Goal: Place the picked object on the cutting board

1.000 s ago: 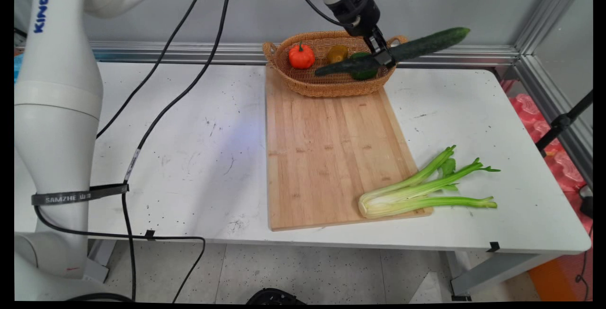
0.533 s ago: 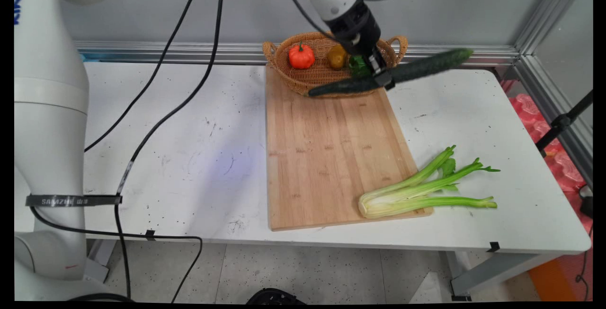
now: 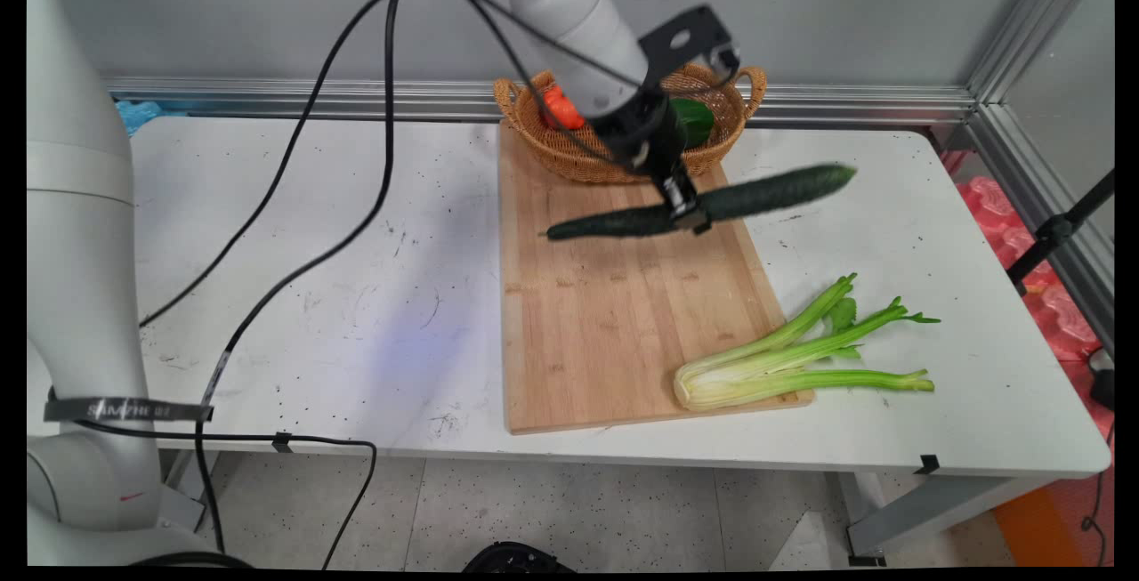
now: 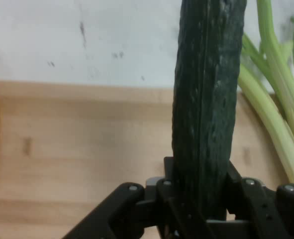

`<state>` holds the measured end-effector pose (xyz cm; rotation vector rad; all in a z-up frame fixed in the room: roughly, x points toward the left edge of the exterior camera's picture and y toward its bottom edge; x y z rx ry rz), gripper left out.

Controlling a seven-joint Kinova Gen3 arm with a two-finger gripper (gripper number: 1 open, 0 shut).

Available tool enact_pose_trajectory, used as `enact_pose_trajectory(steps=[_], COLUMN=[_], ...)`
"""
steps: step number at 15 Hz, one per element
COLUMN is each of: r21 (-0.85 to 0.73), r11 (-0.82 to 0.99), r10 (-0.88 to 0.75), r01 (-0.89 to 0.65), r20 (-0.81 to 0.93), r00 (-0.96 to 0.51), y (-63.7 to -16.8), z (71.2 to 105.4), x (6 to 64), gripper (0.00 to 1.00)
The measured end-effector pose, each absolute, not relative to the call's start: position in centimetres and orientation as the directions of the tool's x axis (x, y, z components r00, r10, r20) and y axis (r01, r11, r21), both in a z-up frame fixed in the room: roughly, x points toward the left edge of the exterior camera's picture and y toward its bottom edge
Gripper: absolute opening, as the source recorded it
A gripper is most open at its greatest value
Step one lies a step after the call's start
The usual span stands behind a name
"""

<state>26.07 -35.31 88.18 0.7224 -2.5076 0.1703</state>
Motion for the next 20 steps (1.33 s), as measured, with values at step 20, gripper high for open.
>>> enact_pose_trajectory(steps=[20], r21=[0.067], r11=[0.772], r10=[-0.584], r01=[-0.632], r20=[0.467], r00=[-0.664], y=[-28.9], z=[79.2], x=[24.3], gripper=[0.0])
